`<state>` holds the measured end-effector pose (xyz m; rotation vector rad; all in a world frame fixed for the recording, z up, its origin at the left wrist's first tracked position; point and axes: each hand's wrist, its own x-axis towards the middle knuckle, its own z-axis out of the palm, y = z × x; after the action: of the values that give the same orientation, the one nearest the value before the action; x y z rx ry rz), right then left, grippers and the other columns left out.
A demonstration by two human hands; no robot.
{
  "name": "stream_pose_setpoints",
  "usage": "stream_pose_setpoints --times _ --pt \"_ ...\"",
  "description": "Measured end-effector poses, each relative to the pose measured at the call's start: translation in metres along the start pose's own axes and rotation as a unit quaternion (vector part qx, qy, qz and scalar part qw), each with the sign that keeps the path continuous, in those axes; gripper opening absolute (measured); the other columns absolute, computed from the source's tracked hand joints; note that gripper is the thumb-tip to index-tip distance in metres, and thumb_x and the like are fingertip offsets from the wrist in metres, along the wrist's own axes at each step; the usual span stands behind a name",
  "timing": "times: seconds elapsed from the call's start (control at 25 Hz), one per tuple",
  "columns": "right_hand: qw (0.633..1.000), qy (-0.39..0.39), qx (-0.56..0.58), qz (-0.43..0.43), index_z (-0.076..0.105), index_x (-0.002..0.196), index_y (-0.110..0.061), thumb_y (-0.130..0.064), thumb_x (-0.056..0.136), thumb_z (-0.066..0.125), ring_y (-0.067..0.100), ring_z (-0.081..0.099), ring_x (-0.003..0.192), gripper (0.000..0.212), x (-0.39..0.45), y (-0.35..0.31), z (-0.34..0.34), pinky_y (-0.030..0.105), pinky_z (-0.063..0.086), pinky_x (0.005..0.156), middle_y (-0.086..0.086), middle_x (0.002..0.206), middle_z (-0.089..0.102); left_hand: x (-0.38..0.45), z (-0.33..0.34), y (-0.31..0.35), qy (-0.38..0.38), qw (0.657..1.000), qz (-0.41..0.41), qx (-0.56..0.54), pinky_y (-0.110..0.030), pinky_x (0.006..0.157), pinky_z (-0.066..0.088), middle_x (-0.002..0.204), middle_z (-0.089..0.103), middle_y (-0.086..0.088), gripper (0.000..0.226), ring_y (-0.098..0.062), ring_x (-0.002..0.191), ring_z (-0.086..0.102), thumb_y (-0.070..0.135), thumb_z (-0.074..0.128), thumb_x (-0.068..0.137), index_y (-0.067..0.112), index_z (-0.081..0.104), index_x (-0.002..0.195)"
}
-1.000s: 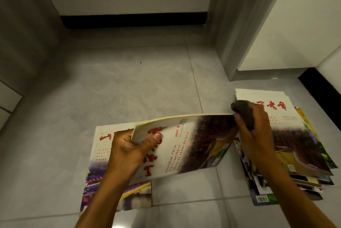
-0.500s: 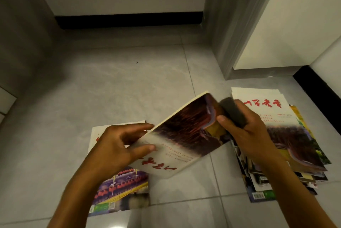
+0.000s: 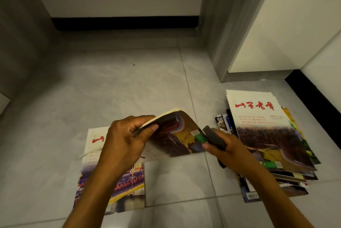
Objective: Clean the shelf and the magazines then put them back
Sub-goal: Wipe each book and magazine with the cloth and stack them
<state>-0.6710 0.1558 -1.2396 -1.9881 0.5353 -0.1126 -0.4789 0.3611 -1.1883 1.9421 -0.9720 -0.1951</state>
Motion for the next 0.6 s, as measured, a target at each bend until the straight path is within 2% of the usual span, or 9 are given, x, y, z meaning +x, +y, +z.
stream_pose_setpoints --times 0.08,0.16,0.2,0.24,0.32,0.4,0.44,0.52,0.6 --pt "0.997 0.071 0.034 0.025 0.059 0.085 -0.027 -0.037 0.088 0.059 0.009 0.060 0.063 0.011 -0.007 0.007 0.016 0.025 0.052 0.061 -0.013 0.066 0.062 -0.003 0.014 0.000 0.039 0.996 0.046 0.065 -0.018 0.079 0.047 0.101 0.063 0.020 0.024 -0.010 0.093 0.065 0.043 0.059 0.089 0.032 0.070 0.108" --pt "0.971 0.213 0.079 0.073 0.060 0.079 -0.023 -0.028 0.092 0.061 0.004 0.058 0.060 0.013 -0.013 0.015 0.034 0.015 0.046 0.056 -0.013 0.062 0.061 -0.005 0.025 -0.001 0.069 0.988 0.072 0.116 -0.021 0.095 0.036 0.121 0.058 0.015 0.031 -0.010 0.114 0.052 0.039 0.056 0.090 0.027 0.066 0.117" --pt "0.948 0.270 0.128 0.110 0.061 0.080 -0.021 -0.026 0.092 0.063 0.007 0.058 0.061 0.013 -0.014 0.017 0.041 0.017 0.046 0.056 -0.010 0.063 0.062 -0.003 0.026 -0.002 0.081 0.988 0.057 0.122 -0.025 0.099 0.033 0.133 0.054 0.011 0.034 -0.008 0.122 0.045 0.038 0.056 0.089 0.028 0.063 0.121" --pt "0.914 0.324 0.193 0.148 0.062 0.080 -0.018 -0.029 0.090 0.065 0.015 0.059 0.061 0.015 -0.014 0.022 0.048 0.024 0.048 0.056 -0.004 0.064 0.062 -0.002 0.024 -0.004 0.093 0.988 0.033 0.117 -0.029 0.101 0.033 0.139 0.051 0.007 0.036 -0.008 0.126 0.040 0.037 0.056 0.088 0.029 0.061 0.123" --pt "0.826 0.418 0.316 0.205 0.065 0.083 -0.015 -0.033 0.087 0.068 0.027 0.058 0.063 0.018 -0.011 0.031 0.047 0.036 0.049 0.061 0.011 0.068 0.061 -0.002 0.020 -0.010 0.103 0.990 -0.006 0.098 -0.034 0.100 0.036 0.141 0.050 0.003 0.035 -0.008 0.125 0.038 0.037 0.055 0.086 0.033 0.060 0.120" --pt "0.748 0.473 0.404 0.233 0.066 0.097 -0.012 -0.031 0.089 0.067 0.028 0.059 0.071 0.021 -0.010 0.044 0.034 0.038 0.049 0.066 0.011 0.082 0.063 -0.009 0.019 -0.015 0.094 0.992 -0.018 0.083 -0.029 0.098 0.035 0.138 0.051 0.006 0.031 -0.008 0.121 0.039 0.039 0.053 0.085 0.036 0.057 0.116" --pt "0.721 0.483 0.433 0.243 0.064 0.109 -0.009 -0.035 0.089 0.066 0.028 0.060 0.080 0.032 -0.011 0.053 0.028 0.039 0.051 0.072 0.011 0.093 0.064 -0.013 0.019 -0.019 0.086 0.993 -0.032 0.074 -0.028 0.099 0.034 0.136 0.051 0.007 0.030 -0.008 0.120 0.041 0.041 0.052 0.086 0.036 0.056 0.115" --pt "0.681 0.488 0.469 0.280 0.054 0.130 -0.010 -0.051 0.084 0.067 0.033 0.062 0.101 0.063 -0.016 0.079 0.022 0.047 0.052 0.088 0.011 0.117 0.061 -0.023 0.024 -0.036 0.073 0.992 -0.085 0.064 -0.039 0.102 0.041 0.135 0.053 0.006 0.026 -0.013 0.120 0.047 0.044 0.055 0.090 0.036 0.056 0.114" --pt "0.637 0.505 0.481 0.328 0.046 0.138 -0.014 -0.066 0.073 0.065 0.033 0.060 0.110 0.085 -0.021 0.092 0.019 0.048 0.050 0.092 0.008 0.128 0.057 -0.038 0.034 -0.055 0.048 0.983 -0.159 0.077 -0.052 0.100 0.045 0.137 0.055 -0.001 0.027 -0.025 0.121 0.053 0.041 0.054 0.089 0.033 0.060 0.115"
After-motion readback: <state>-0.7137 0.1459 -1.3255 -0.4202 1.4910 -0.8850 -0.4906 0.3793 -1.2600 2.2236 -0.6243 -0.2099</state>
